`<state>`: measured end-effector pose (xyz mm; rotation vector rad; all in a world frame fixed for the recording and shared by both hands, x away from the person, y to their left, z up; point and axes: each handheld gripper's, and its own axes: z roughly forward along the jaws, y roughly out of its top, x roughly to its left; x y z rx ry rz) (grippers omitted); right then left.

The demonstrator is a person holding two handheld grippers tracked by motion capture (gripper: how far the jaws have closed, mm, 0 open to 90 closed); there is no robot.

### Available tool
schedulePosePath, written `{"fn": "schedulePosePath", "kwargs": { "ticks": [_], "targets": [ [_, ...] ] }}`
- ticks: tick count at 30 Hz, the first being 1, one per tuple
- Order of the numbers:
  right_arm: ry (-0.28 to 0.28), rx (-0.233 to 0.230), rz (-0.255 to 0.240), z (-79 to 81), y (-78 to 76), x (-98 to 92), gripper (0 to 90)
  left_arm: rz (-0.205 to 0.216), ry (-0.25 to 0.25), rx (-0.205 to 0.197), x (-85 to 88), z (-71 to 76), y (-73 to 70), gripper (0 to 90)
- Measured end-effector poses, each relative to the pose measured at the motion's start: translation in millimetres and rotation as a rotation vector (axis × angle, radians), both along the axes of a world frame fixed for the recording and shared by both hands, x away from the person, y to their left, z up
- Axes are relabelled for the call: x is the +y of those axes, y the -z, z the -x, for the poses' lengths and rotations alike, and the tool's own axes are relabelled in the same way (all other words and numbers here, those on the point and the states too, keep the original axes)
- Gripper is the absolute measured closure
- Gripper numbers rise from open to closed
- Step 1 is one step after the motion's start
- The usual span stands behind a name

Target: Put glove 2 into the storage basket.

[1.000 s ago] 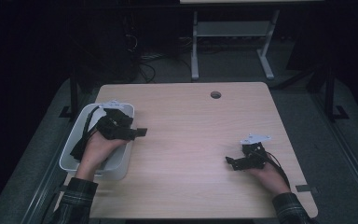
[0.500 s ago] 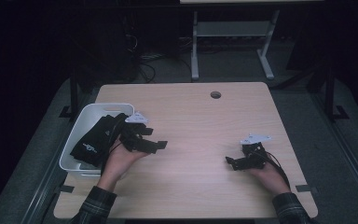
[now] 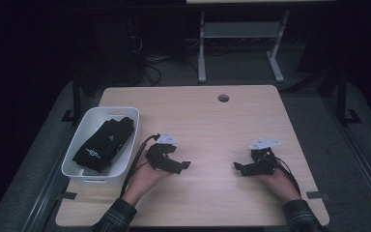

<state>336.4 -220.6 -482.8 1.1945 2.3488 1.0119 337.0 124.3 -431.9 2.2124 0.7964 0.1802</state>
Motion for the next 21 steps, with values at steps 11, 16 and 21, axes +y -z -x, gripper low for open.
{"fn": "schedulePosePath", "kwargs": {
  "ticks": [11, 16, 21],
  "targets": [
    [-0.002, 0.000, 0.000, 0.1, 0.0, 0.3, 7.8, -0.061, 0.047, 0.004, -15.9, 3.9, 30.8, 15.4],
    [-0.002, 0.000, 0.000, 0.1, 0.0, 0.3, 7.8, -0.093, 0.047, -0.063, -19.3, 9.3, 41.1, 14.8],
    [-0.002, 0.000, -0.001, 0.4, 0.1, 0.8, 7.8, -0.064, 0.057, -0.102, -19.0, 11.8, 46.2, 12.5]
  ]
}}
